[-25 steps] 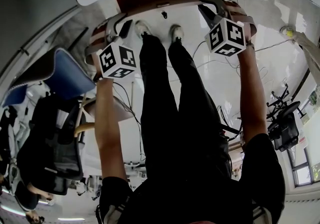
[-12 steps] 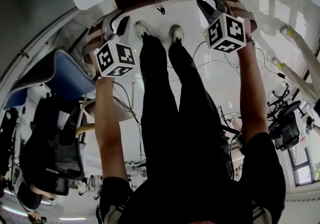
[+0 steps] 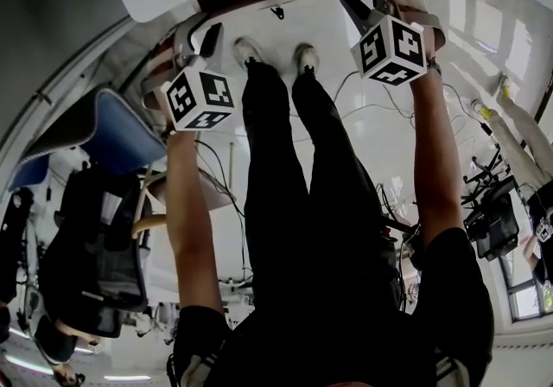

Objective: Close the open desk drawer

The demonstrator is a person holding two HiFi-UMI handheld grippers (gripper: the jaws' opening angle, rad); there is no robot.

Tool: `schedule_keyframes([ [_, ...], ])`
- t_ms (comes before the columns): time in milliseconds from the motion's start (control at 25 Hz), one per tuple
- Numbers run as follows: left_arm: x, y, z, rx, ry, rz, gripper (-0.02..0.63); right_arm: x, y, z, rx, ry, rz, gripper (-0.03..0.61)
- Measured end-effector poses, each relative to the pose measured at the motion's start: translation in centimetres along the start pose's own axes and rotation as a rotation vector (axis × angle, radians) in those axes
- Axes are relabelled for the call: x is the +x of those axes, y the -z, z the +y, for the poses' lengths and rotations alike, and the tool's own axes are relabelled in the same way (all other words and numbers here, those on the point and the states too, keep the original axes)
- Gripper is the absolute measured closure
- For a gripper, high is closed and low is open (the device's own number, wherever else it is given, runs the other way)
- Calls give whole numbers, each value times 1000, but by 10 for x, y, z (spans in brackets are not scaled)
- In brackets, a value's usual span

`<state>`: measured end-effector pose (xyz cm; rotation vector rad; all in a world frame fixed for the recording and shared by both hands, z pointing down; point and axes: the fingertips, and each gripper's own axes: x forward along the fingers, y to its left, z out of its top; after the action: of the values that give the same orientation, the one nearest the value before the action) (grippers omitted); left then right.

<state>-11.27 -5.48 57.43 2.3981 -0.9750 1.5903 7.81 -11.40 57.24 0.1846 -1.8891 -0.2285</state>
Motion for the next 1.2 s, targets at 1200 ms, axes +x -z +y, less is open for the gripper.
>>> schedule_keyframes([
  [1200, 8, -5, 32, -58, -150, 14, 488, 8, -8, -32, 47, 124, -5, 480],
])
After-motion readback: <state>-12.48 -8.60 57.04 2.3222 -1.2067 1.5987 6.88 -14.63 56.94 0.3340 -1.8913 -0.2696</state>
